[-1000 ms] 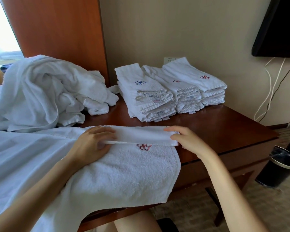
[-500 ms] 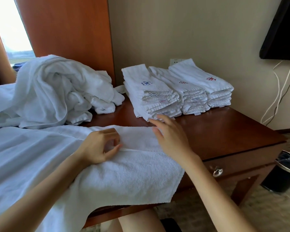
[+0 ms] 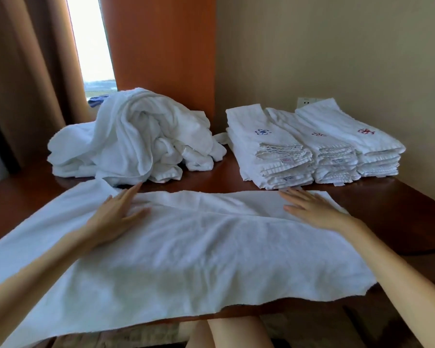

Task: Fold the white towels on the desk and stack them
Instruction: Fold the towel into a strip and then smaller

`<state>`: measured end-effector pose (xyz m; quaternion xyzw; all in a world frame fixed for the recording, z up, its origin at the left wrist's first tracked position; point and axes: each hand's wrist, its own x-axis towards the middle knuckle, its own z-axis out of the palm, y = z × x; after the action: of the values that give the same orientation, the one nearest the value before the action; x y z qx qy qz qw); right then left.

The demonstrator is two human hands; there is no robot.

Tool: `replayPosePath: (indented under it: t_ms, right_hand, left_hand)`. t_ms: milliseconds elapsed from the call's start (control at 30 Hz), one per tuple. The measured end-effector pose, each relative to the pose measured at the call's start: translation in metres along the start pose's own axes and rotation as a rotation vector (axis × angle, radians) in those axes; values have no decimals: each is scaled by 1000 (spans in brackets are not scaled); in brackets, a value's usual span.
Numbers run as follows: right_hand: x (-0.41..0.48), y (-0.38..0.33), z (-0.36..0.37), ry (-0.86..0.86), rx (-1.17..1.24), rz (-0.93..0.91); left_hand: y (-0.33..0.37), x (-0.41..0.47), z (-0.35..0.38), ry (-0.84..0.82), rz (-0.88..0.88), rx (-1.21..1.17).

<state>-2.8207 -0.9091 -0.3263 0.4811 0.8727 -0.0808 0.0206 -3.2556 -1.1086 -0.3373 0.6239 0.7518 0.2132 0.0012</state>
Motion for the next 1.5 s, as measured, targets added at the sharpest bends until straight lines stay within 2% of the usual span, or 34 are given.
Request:
replayPosePath:
  t_ms: [33, 100, 167, 200, 267, 333, 467, 667, 767, 833, 933, 1067, 1200, 1367, 1500]
  right_hand:
    - [0, -5, -2, 18, -4, 29]
    - [0, -36, -3, 195, -4, 5]
    - [4, -89, -1, 376, 92, -172]
    - [5, -121, -2, 407, 177, -266]
    - [14, -185, 2, 407, 271, -396]
    - [27, -233, 7, 364, 246, -454]
    - [59, -286, 22, 286, 126, -433]
    - [87, -286, 35, 328, 314, -331]
    - [92, -283, 36, 341, 419, -344]
    - [92, -281, 36, 330, 472, -371]
    - [90, -279, 37, 355, 549, -445]
    - [85, -280, 32, 396, 652, -468]
    - [81, -282, 34, 327, 418, -487]
    - [72, -287, 29, 574, 548, -625]
    - [66, -286, 25, 611, 639, -702]
  left_hand:
    - [-11, -7, -5, -41, -39, 50]
    - [-28, -16, -16, -87, -70, 102]
    - [-40, -20, -29, -10, -75, 81]
    - [-45, -19, -35, 56, -64, 87]
    - [-55, -19, -47, 116, -94, 132]
    - [-60, -15, -54, 113, -109, 181]
    - [-75, 3, -56, -52, 20, 83]
    - [-91, 40, -61, -270, -105, -87]
    - [-87, 56, -71, -441, -146, -42]
    - [-81, 64, -75, -478, -156, 23]
    - [-71, 67, -80, -463, -97, 164]
    - [-58, 67, -82, -427, 92, 421]
    - [-48, 65, -81, -329, 209, 492]
    - [-42, 49, -72, -202, 454, 604]
    - [-38, 47, -68, -268, 314, 614]
